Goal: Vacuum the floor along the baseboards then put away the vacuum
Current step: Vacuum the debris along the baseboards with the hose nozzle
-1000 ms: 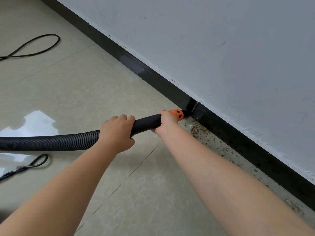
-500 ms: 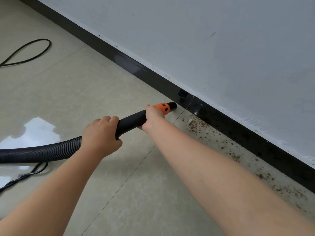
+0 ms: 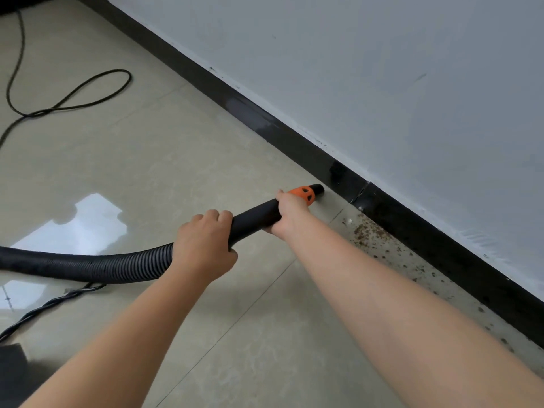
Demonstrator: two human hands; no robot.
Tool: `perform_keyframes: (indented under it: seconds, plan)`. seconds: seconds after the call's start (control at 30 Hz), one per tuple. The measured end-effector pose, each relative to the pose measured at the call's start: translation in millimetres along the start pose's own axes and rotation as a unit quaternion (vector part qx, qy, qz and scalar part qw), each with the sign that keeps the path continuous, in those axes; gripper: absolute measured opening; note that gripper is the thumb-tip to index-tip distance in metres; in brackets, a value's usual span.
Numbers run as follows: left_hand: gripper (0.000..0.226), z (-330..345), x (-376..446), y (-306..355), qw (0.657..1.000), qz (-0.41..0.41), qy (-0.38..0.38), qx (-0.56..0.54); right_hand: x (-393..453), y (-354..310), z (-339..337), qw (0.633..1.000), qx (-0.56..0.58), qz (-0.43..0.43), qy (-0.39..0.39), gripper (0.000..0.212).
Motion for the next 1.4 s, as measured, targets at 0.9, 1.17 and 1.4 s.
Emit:
perform_keyframes:
  seconds: [0.9,1.17,1.4]
  plan:
    - [0.024,-4.7,57.5,-4.1,0.996,-0.072,-0.025,-0.042,32.4,-44.5,66.7,0.979,-0.140,-0.144,-0.035,0.049]
    - [0.027,-16.8,69.5,-16.5,0.996,-0.091,-0.010,-0.022,24.4,-58.4,83.9,0.973,-0.137,-0.141,-0.117,0.035]
    - [0.029,-9.0,49.9,-41.3,0.986,-0.160,-0.023,-0.032,15.6,-33.0,114.6,0.968,-0.178,-0.121,-0.132,0.041]
Point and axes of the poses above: each hand's wrist, its own x-axis towards the middle knuckle, its own z-axis out of the palm, y = z × x, the point moved 3 cm from there along x, towards the middle knuckle, and after that the axes turned 6 degrees about -x, right-handed, at the moved point
